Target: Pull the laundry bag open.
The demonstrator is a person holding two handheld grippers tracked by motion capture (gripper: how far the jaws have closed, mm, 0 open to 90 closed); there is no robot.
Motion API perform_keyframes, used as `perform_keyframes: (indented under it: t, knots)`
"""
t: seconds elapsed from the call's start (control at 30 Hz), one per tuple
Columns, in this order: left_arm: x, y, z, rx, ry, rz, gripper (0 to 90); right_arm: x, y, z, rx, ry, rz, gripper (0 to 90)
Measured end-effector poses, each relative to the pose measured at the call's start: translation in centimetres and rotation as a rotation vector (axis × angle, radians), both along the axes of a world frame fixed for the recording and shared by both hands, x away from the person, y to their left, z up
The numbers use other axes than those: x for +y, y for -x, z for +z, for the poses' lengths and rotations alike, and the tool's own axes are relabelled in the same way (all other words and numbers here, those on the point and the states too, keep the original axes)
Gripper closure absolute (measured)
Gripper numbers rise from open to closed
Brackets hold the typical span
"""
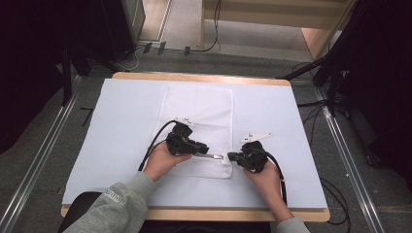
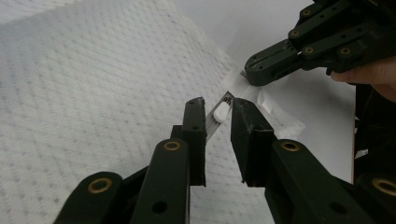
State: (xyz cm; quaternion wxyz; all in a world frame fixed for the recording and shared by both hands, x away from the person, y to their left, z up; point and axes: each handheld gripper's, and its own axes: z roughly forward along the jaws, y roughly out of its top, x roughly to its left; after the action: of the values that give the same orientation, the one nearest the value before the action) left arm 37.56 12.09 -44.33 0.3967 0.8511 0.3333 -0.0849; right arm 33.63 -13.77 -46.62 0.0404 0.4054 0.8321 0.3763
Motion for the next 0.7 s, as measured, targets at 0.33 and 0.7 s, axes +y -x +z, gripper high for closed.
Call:
perform_keyframes:
  t: [0.33, 0.7]
  knots:
    - [-1.8, 0.2, -1.0, 0.010, -0.024, -0.012, 85.5, 0.4, 0.0, -0.5, -0.007, 0.005, 0.012, 90.0]
    - [-2.9, 0.3, -2.4, 0.004, -0.058, -0.004, 83.7, 0.7, 0.2, -0.6, -0.028, 0.028, 0.017, 90.0]
